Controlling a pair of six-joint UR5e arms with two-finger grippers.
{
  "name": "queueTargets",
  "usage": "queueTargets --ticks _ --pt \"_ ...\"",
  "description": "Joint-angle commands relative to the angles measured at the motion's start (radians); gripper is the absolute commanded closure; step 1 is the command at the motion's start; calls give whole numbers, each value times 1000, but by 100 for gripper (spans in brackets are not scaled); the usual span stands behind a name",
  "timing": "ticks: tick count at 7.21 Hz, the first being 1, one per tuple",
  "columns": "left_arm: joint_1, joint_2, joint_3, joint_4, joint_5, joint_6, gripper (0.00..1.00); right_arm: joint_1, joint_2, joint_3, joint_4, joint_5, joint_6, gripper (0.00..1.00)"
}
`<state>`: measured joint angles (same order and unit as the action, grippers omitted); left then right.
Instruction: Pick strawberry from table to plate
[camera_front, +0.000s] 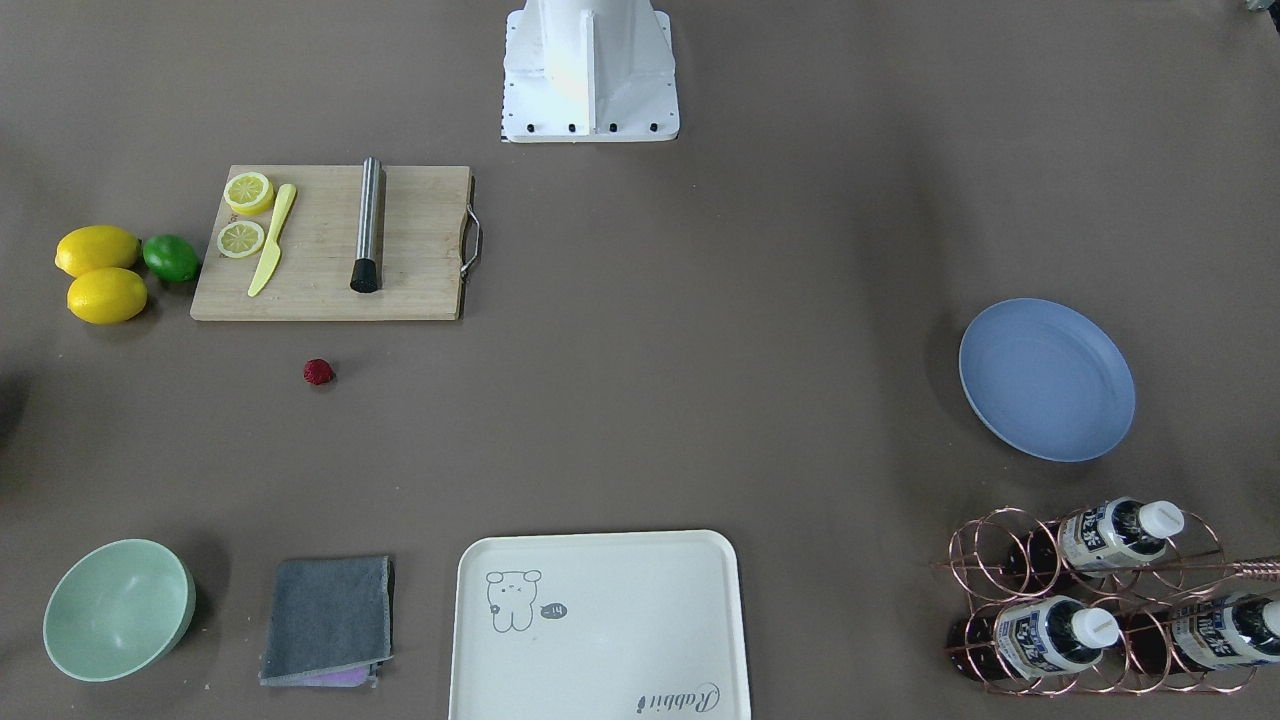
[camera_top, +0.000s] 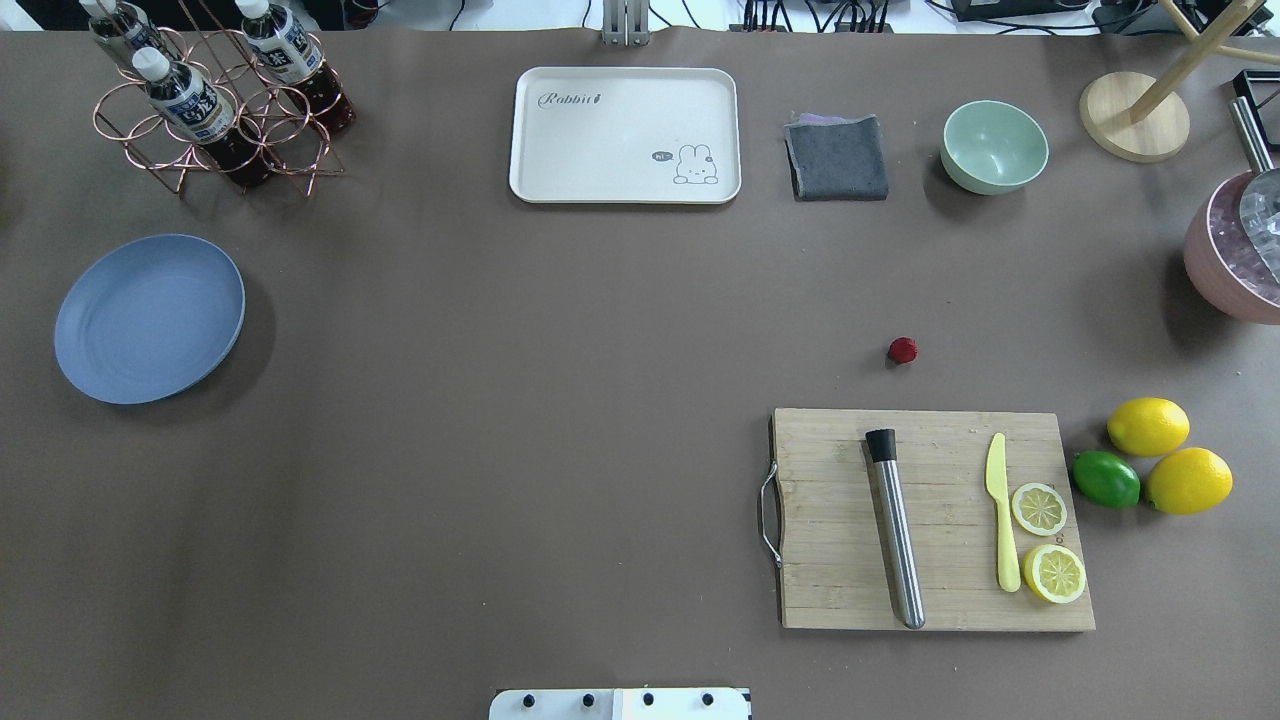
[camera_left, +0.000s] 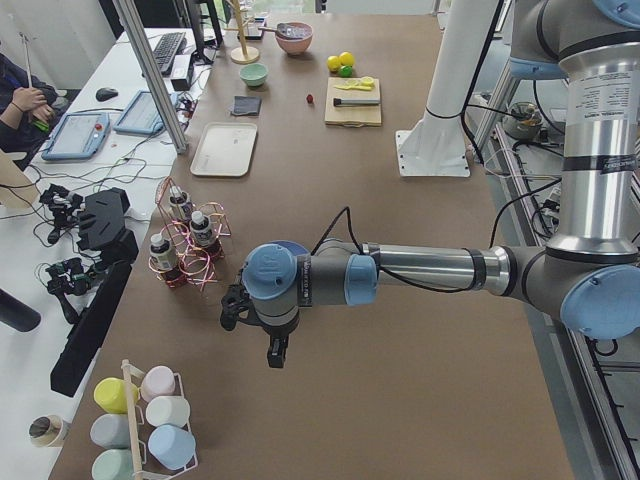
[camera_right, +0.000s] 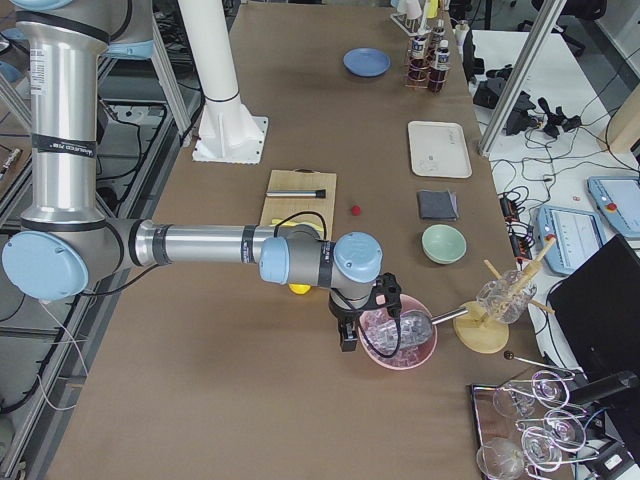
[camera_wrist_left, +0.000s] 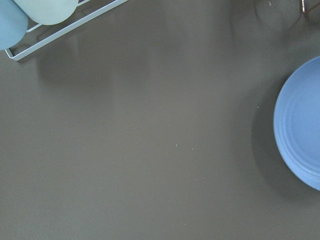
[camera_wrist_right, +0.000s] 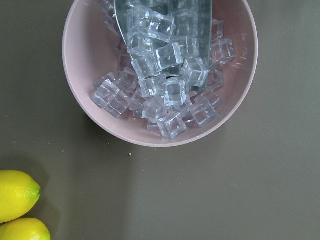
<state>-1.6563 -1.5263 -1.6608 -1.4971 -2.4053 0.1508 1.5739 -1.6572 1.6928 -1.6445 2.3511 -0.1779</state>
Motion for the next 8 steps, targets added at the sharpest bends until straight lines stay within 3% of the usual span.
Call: queueTargets --ticks 1,8 --pt "1 23 -17 -2 3 4 2 0 -3 1 0 1 0 0" --pt "9 11 -8 -2 5 0 2 0 -6 -7 -1 5 1 0"
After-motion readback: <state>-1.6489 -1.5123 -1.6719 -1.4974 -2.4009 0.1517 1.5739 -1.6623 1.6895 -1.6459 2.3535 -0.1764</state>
